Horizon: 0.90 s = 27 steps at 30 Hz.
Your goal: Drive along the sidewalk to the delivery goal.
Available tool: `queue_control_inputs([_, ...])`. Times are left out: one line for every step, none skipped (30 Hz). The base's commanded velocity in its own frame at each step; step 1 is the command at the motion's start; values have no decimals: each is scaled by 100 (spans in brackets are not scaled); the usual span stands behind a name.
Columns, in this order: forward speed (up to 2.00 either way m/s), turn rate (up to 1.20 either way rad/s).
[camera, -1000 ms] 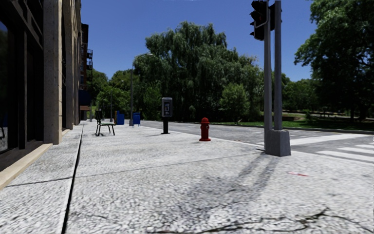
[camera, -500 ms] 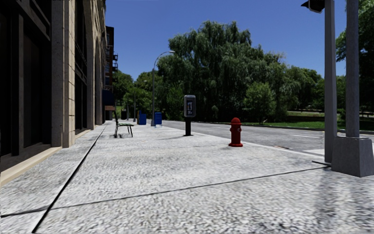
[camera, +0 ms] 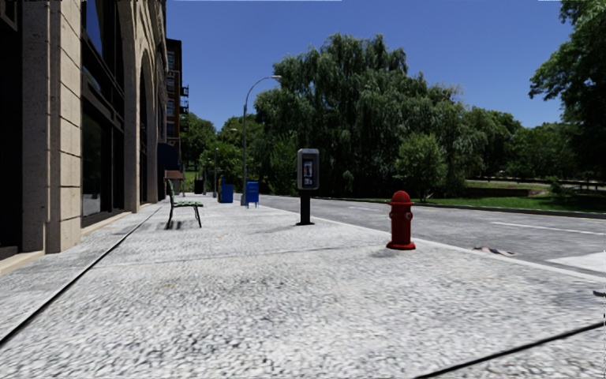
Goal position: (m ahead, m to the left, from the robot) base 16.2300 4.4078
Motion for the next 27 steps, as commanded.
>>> queue_control_inputs([200,0])
queue_control_inputs([200,0])
queue_control_inputs([200,0])
queue_control_inputs([200,0])
queue_control_inputs([200,0])
queue_control_inputs([200,0])
queue_control_inputs([200,0])
queue_control_inputs([200,0])
queue_control_inputs([200,0])
queue_control_inputs([200,0])
queue_control_inputs([200,0])
queue_control_inputs([200,0])
queue_control_inputs([200,0])
queue_control_inputs([200,0])
queue_control_inputs([200,0])
queue_control_inputs([200,0])
queue_control_inputs([200,0])
queue_control_inputs([200,0])
queue_control_inputs([200,0])
queue_control_inputs([200,0])
queue_control_inputs([200,0])
queue_control_inputs([200,7])
queue_control_inputs([200,7])
queue_control_inputs([200,32])
queue_control_inputs([200,64])
queue_control_inputs([200,76])
queue_control_inputs([200,76])
